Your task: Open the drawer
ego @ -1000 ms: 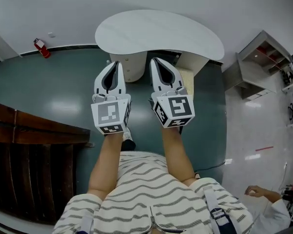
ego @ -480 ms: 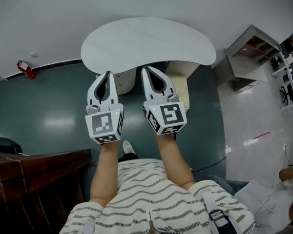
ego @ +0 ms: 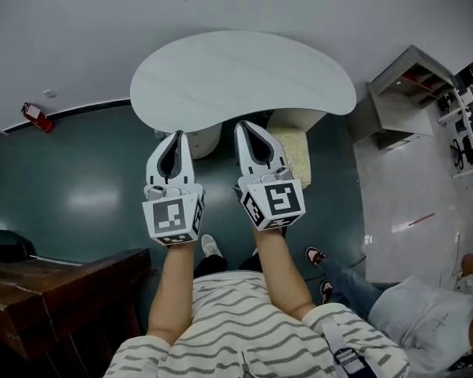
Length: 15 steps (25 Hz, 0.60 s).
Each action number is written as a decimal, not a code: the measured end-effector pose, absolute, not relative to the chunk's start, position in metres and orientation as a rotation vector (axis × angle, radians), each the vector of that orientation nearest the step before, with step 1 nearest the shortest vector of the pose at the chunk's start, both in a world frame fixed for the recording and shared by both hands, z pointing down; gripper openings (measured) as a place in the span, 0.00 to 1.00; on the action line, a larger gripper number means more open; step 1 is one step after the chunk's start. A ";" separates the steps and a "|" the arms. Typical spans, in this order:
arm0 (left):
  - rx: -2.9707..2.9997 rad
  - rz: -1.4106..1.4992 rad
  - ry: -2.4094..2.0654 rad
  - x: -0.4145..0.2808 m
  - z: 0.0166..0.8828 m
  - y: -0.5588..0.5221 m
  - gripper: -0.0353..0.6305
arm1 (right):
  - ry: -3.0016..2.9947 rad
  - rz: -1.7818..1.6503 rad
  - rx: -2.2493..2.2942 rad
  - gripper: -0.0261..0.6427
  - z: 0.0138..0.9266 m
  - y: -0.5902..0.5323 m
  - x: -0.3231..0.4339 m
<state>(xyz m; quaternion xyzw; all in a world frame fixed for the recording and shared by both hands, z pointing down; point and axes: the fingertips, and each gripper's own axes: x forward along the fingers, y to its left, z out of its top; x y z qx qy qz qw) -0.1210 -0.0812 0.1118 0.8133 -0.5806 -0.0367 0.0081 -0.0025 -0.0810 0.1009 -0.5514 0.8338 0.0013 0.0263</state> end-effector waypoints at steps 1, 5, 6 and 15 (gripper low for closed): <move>2.533 -0.103 -1.815 -0.121 0.117 -0.085 0.06 | 2.578 0.000 -1.705 0.06 0.104 -0.085 -0.002; 2.493 -0.063 -1.822 -0.119 0.140 -0.096 0.06 | 2.597 -0.033 -1.699 0.06 0.123 -0.101 0.002; 2.482 -0.065 -1.829 -0.118 0.145 -0.098 0.06 | 2.603 -0.041 -1.691 0.06 0.129 -0.104 0.003; 2.397 0.021 -1.880 -0.103 0.214 -0.127 0.06 | 2.680 -0.088 -1.620 0.06 0.194 -0.139 0.019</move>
